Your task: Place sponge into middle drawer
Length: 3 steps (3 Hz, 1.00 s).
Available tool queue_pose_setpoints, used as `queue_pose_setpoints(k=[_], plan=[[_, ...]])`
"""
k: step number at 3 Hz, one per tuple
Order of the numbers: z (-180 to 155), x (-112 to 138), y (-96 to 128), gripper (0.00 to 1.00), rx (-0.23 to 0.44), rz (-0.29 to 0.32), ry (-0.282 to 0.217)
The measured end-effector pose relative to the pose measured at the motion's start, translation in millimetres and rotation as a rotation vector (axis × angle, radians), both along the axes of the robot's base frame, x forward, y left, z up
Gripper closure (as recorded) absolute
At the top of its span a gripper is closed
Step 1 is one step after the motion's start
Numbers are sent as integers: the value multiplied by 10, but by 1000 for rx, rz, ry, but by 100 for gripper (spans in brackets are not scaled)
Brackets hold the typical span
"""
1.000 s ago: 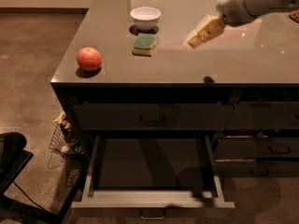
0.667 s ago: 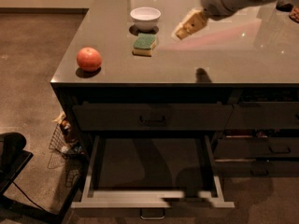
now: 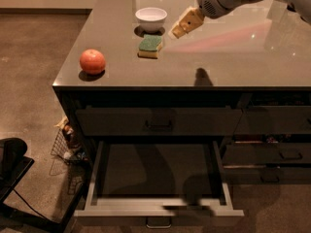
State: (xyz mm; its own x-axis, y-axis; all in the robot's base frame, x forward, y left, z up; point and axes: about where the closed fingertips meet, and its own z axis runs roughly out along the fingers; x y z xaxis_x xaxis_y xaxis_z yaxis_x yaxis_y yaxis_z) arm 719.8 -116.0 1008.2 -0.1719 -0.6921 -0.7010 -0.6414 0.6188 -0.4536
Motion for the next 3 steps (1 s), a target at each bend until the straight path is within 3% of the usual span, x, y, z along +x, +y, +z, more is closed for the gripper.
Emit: queue_pose_setpoints(k=[1, 3], plan=[[-58, 202, 46, 0, 70, -78, 28], [-298, 1313, 415, 0, 122, -313, 68]])
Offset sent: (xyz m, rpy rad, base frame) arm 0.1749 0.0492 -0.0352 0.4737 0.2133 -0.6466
